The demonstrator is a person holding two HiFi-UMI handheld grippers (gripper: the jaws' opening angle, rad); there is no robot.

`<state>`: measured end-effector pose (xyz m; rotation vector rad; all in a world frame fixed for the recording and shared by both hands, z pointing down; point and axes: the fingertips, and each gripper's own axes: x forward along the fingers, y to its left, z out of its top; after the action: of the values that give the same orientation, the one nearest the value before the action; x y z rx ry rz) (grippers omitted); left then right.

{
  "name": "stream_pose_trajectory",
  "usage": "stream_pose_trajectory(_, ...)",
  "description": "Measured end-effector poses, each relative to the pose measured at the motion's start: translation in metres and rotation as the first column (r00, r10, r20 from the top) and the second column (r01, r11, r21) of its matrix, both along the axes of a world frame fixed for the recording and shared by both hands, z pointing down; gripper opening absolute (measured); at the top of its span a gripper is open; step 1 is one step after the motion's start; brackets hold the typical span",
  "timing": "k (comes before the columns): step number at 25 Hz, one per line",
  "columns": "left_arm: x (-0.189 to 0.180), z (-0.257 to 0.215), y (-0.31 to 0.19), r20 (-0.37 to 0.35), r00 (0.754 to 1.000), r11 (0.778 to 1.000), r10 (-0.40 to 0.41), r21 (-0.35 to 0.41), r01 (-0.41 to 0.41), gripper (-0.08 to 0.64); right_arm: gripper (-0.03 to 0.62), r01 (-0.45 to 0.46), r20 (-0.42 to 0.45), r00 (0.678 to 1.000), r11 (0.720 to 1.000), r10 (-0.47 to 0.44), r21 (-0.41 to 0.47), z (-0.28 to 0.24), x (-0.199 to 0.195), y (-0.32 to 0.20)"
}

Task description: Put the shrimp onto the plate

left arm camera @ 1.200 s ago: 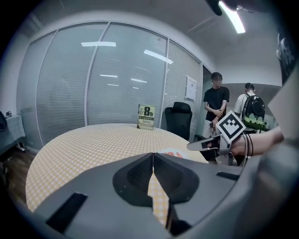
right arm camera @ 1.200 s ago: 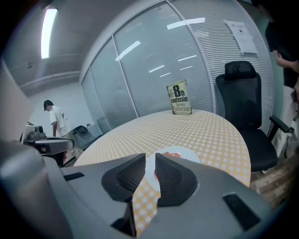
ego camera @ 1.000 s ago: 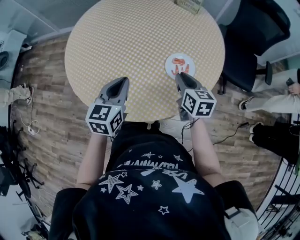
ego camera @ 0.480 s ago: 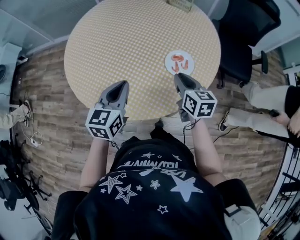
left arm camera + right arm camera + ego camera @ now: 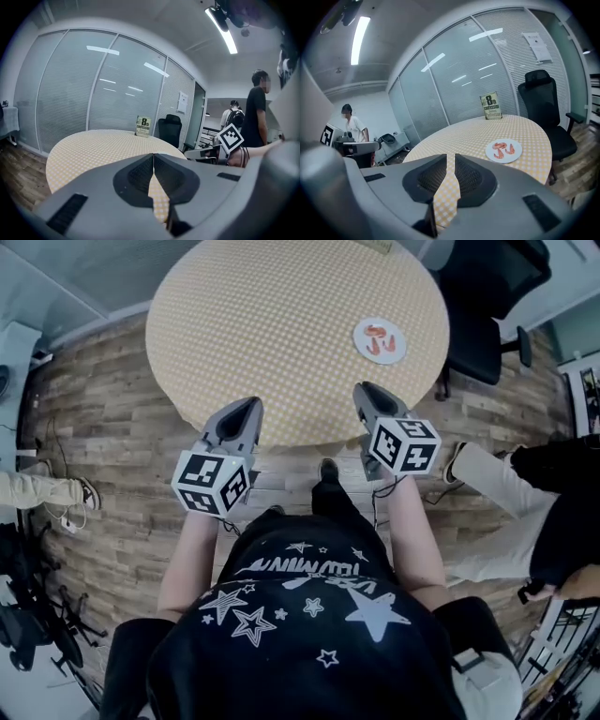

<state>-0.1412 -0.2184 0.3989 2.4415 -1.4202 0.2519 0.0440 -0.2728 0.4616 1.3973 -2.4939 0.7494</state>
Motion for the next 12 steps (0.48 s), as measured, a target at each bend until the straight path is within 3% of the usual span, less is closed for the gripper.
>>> stream_pose_trajectory(12, -0.032, -0.010, 0.075, -0.046, 0.991, 0.991, 0.127, 0.048, -0.125, 0.011, 0.066, -0.156, -0.025, 0.987, 0.987, 0.157, 0.034, -0.017, -0.010, 0.106)
